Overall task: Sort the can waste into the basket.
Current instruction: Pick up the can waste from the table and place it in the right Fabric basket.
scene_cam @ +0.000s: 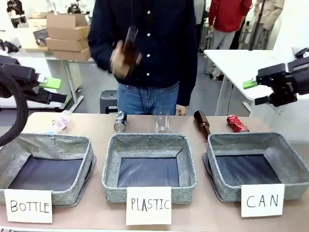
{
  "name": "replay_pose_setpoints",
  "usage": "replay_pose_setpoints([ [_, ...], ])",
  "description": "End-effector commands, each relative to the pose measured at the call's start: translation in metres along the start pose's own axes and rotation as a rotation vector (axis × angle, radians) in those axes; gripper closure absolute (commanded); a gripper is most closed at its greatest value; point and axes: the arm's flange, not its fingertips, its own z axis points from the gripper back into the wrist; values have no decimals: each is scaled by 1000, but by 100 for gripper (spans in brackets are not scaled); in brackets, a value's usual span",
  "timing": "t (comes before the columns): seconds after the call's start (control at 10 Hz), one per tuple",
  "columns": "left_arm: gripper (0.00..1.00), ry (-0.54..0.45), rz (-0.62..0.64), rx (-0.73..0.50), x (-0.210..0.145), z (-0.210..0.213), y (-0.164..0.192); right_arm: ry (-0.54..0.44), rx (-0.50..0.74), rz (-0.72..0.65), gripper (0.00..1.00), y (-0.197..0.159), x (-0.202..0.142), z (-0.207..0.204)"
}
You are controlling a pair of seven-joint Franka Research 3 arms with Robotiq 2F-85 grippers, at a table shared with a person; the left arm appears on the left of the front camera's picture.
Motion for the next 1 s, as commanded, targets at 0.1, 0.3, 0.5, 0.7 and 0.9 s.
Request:
replay_pose_setpoints([
  [0.1,0,-17,-24,-19,3,-3,1,-32,-721,-228,0,-55,87,-88],
  [0.3,0,-17,-24,-19,3,-3,1,-38,-638,-251,0,-56,81,-80],
  [0.5,0,-17,-24,-19,3,-3,1,-112,-426,-38,0,-66,72,-91],
  [0.7,0,-17,-24,-19,3,-3,1,-117,-521,-88,0,-83,74,-101],
  [0.9,0,-17,-24,-19,3,-3,1,20,-707,74,0,-94,114,-132],
])
